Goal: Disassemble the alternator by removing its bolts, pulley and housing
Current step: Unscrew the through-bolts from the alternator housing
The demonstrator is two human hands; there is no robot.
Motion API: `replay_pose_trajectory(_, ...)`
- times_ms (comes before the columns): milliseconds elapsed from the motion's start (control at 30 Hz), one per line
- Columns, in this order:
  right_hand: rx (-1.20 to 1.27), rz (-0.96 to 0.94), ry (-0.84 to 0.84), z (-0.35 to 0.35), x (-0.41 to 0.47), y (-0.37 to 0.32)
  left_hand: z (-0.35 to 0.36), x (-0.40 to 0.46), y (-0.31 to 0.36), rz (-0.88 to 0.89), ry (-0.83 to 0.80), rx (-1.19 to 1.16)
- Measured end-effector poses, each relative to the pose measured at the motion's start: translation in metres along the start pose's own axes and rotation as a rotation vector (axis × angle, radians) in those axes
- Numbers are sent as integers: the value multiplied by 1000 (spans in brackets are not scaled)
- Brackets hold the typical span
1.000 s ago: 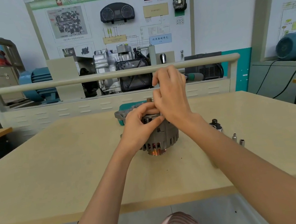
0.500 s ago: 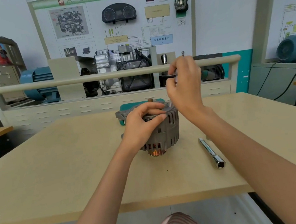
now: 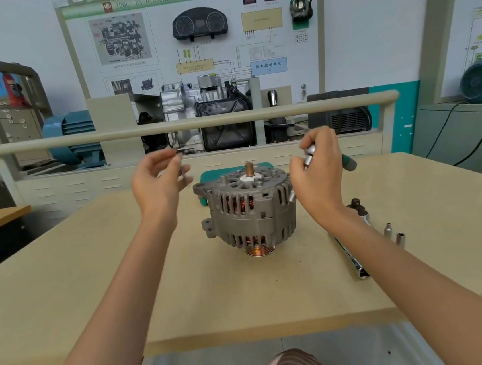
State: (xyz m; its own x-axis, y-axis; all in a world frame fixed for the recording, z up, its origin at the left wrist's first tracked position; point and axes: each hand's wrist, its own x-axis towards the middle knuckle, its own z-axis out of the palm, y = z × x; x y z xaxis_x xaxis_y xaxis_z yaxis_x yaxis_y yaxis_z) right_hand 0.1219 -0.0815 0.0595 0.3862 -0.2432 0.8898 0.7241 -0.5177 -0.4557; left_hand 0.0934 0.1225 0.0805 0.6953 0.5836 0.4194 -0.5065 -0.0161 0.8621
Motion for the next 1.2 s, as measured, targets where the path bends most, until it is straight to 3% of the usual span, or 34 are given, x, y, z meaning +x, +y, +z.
replay_pose_trajectory(100, 22, 41, -12, 2, -9, 3, -27, 8, -28, -75, 56, 136)
replay_pose_trajectory(267, 43, 87, -17, 6, -21, 10, -51, 3, -82, -222, -119, 463)
replay_pose_trajectory(533, 30, 142, -11, 4, -26, 24, -62, -8, -115, -22, -293, 910)
replay_pose_trajectory(733, 87, 156, 12, 1, -26, 25, -61, -8, -114, 30, -395, 1017)
replay_pose_trajectory(833, 108, 190, 13, -3, -24, 26, -57, -6, -107, 58, -303, 956)
replay_pose_trajectory(900, 112, 190, 20, -5, -22, 25, -50, -3, -93, 65, -233, 747)
replay_pose_trajectory(1067, 165, 169, 55, -10, -15, 18, -22, -2, -51, -30, -377, 268)
replay_pose_trajectory(1200, 169, 157, 62, -12, -7, 12, -12, -10, -41, -3, -376, 210)
